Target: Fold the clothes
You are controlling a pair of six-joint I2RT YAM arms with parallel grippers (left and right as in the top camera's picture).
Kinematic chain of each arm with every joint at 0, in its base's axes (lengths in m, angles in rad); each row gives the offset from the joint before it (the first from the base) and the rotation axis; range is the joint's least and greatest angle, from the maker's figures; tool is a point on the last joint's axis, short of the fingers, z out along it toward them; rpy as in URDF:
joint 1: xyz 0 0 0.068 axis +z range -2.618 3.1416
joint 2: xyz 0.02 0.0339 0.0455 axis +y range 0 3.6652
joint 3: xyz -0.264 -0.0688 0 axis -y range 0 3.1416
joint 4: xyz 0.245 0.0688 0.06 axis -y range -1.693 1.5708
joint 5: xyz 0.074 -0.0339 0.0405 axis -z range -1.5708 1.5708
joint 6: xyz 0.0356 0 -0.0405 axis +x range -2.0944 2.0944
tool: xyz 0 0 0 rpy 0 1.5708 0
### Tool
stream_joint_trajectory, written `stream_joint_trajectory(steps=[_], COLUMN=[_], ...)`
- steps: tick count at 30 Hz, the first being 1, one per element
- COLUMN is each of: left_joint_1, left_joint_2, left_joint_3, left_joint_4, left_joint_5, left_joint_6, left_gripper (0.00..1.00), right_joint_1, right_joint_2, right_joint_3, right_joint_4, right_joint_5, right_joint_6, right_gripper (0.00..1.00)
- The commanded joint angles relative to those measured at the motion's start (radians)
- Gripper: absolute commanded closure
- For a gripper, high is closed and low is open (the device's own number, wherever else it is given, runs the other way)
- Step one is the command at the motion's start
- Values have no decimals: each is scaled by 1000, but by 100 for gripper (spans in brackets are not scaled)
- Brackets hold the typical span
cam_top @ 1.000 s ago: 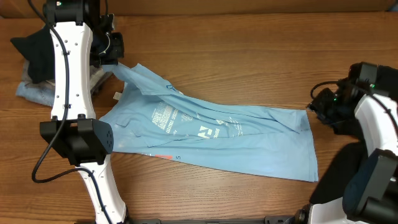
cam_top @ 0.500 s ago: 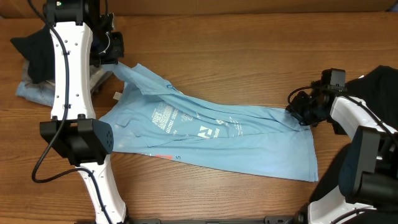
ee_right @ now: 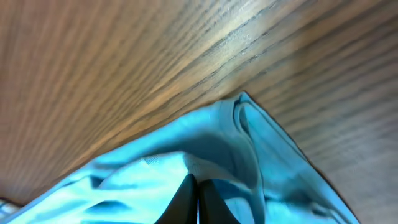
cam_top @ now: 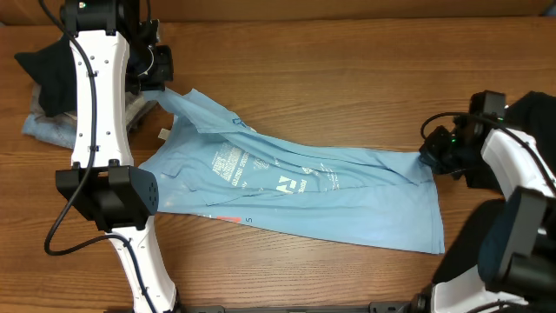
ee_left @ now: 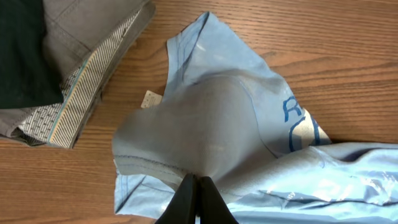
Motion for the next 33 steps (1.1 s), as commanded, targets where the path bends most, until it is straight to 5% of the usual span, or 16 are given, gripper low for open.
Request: stream_joint_trajectory(steps=[1,10,22,33], left_joint_1=[5,7,13,13], left_joint_2=[-7,-23,-102,-109], left_joint_3=[11,11,-5,-372], left_joint_4=[-2,-40,-46,-46], left_joint_5=[-7,-10,-6,-55], left_joint_6=[23,23,11,12], left_gripper=[96,96,96,96], right_joint_1=[-3,-8,-131,-125], right_joint_2=[-69,-123,-475,-459], right_joint_3=[29,40,51,-5], right_joint_4=[-14,-139,-334,-486], right_joint_5=[13,90,130,172], right_joint_6=[-6,7,-15,-33], right_gripper=[96,96,96,96])
